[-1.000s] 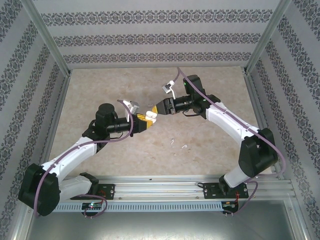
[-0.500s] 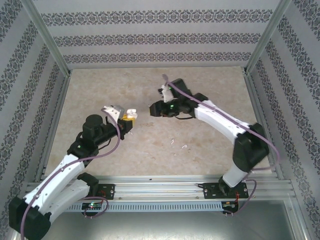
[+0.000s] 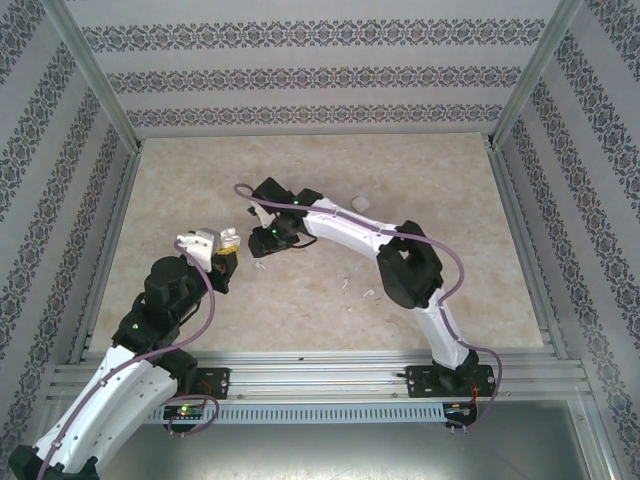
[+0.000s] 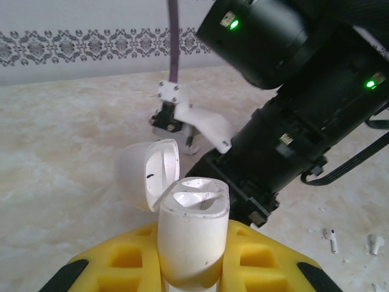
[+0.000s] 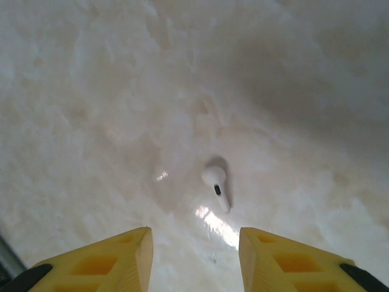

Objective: Insert the wireless bluetooth earbuds into the charging case

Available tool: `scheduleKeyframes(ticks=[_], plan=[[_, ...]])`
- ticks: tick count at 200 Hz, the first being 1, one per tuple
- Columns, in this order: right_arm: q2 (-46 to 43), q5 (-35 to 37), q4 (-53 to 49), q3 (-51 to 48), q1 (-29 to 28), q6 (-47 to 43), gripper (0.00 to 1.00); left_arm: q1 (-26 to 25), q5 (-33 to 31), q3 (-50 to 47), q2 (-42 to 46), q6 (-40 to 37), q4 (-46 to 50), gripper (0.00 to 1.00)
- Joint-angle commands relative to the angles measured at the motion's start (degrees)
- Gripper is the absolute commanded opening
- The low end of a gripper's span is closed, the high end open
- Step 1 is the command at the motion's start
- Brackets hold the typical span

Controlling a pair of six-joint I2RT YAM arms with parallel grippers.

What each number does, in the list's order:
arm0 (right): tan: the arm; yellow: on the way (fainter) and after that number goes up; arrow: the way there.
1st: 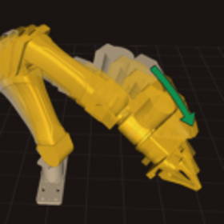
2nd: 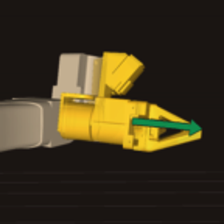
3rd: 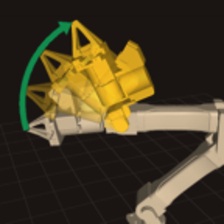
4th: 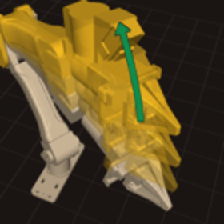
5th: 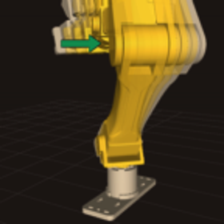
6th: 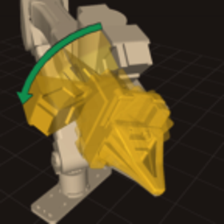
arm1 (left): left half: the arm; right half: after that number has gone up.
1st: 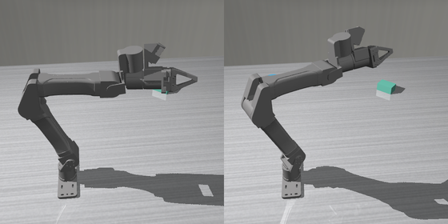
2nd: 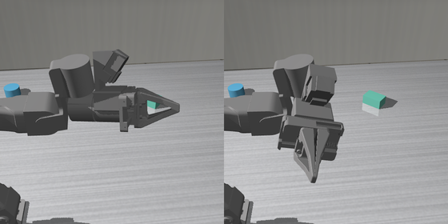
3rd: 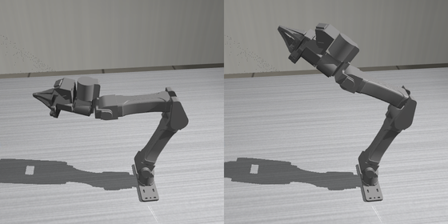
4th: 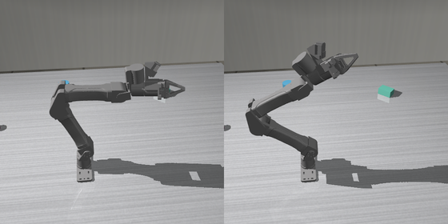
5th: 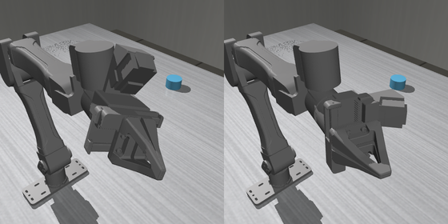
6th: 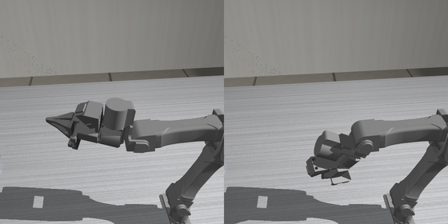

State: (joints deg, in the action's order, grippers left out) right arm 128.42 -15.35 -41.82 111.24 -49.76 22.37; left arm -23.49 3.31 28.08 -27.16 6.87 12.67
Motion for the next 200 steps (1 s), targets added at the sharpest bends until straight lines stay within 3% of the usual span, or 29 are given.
scheduleKeyframes(ticks=[1, 57, 118, 200], plan=[[3.9, 5.8, -6.2, 5.8, -2.0, -3.7, 0.43, 0.7, -1.8, 0.0, 1.3, -1.2, 2.4, 0.00], [12.0, 8.7, -11.0, 14.6, -3.5, -6.5, 0.43, 0.7, 0.8, -0.5, 1.4, -0.5, 1.7, 0.00], [14.9, 9.6, -11.7, 16.0, -3.6, -8.0, 0.42, 0.7, 2.4, -2.2, 1.2, 1.2, -0.1, 0.00], [15.9, 9.6, -12.8, 15.5, -3.6, -7.4, 0.18, 0.7, 4.6, -2.7, 0.2, 1.9, -1.4, 0.00]])
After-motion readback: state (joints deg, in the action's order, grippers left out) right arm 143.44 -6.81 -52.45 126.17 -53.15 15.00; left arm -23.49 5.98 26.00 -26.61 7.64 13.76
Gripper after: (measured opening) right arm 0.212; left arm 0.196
